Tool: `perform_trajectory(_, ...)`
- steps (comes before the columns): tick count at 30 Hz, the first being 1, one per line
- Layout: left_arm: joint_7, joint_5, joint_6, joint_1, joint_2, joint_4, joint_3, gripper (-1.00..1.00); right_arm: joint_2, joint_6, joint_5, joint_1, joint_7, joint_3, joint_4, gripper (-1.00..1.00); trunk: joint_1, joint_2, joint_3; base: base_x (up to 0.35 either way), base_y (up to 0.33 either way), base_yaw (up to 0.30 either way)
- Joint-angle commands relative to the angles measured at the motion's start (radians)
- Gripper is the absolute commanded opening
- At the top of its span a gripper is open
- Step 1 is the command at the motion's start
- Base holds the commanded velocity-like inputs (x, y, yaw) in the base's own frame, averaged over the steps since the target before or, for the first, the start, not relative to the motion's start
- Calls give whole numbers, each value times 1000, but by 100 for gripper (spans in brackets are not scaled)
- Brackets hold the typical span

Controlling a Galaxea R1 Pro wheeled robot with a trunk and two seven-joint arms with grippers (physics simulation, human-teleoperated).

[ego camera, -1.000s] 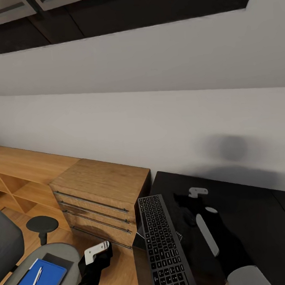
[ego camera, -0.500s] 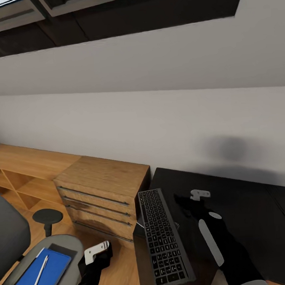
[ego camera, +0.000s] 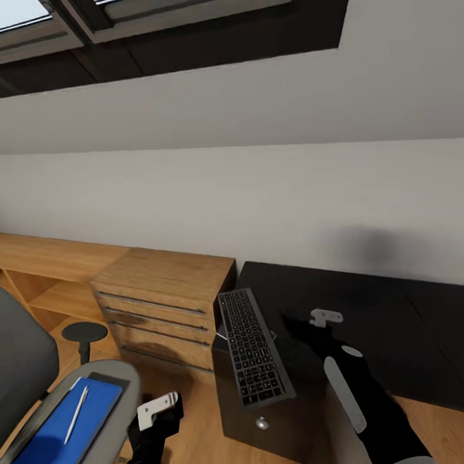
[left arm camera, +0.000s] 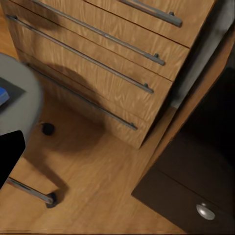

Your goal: In the bedroom, organize the workspace by keeping the computer under the desk, ensuring the monitor is on the desk, placing the keyboard on the desk next to the monitor, placing the mouse on the desk next to the keyboard, moving the folder from the swivel chair onto the desk next to the mouse, stacking the notebook on top of the folder with the pen on top of the notebook, and positioning the swivel chair next to the desk.

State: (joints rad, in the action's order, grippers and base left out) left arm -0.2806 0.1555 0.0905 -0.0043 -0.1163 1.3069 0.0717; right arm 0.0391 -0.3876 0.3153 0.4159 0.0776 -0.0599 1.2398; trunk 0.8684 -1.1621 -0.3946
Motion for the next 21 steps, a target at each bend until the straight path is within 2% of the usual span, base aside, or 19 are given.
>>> perform_trajectory(1, -6, 7, 4, 0, 0, 2, 2, 100, 0, -4, 15, 1, 8, -2, 2, 100, -1, -1, -1, -335, 51, -186)
perform_trajectory(8, -6, 8, 3, 0, 1, 5, 1, 100, -1, -2, 32, -4, 8, -2, 3, 100, -1, -1, -1, -332, 97, -64)
perform_trajectory(15, -6, 8, 3, 0, 1, 6, 1, 100, 0, -3, 35, -5, 8, -2, 3, 100, -1, -1, -1, -278, 204, -6)
perform_trajectory(21, -6, 9, 4, 0, 8, 9, 0, 100, 1, -1, 40, -5, 3, -3, -22, 100, -1, -1, -1, -8, 240, 0)
